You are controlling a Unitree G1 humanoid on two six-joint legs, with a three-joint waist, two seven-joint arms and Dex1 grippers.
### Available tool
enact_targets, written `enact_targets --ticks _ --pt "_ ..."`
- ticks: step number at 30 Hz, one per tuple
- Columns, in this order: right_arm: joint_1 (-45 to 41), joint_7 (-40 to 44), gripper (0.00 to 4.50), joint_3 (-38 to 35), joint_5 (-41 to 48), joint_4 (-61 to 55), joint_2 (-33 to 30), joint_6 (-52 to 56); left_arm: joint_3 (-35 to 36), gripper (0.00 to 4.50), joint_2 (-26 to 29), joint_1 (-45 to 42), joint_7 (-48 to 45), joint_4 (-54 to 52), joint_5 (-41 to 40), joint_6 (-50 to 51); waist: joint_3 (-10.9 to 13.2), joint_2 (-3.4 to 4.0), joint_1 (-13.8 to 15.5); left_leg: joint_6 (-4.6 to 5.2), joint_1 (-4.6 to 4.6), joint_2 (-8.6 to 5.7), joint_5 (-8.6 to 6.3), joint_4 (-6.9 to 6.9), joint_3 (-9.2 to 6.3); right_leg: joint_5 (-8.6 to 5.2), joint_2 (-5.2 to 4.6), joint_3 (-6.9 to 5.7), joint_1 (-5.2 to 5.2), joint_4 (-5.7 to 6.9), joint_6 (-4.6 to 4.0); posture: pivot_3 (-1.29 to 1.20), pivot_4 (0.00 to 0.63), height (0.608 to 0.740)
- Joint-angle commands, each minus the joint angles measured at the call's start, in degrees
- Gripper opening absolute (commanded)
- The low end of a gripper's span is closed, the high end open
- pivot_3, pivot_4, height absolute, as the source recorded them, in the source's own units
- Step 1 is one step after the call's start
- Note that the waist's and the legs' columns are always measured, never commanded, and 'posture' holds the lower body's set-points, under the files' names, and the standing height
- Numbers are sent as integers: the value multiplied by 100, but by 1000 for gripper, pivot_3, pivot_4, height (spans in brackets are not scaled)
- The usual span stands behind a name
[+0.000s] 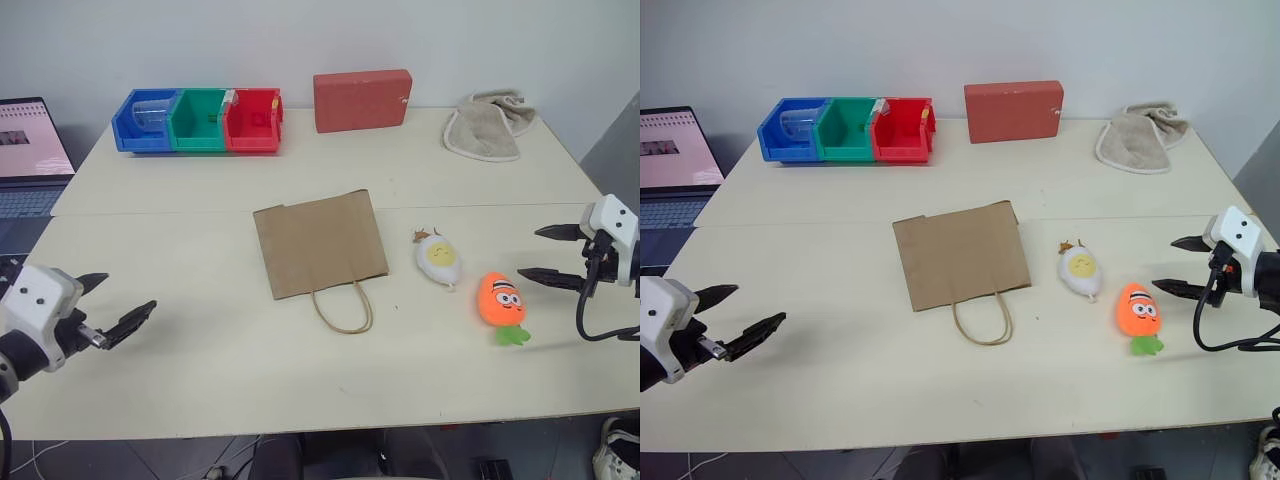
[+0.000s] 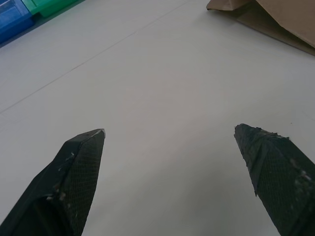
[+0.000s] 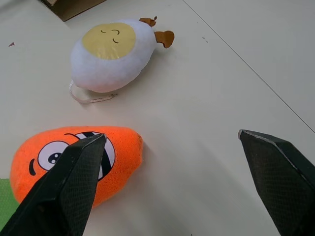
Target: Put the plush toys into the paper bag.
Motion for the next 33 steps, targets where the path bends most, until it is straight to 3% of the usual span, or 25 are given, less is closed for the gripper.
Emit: enact_targets --ticks 1,33 --pt "-87 41 4500 -83 -6 -115 -128 -87 238 4492 83 40 -56 -144 -33 -4 0 0 -1 0 0 0 0 0 0 0 0 0 0 0 0 0 150 740" --pt "-390 -14 4500 50 -132 94 32 -248 380 4492 -56 25 -299 -149 -363 -331 0 0 -4 0 6 2 0 1 7 2 5 9 0 4 3 0 150 740"
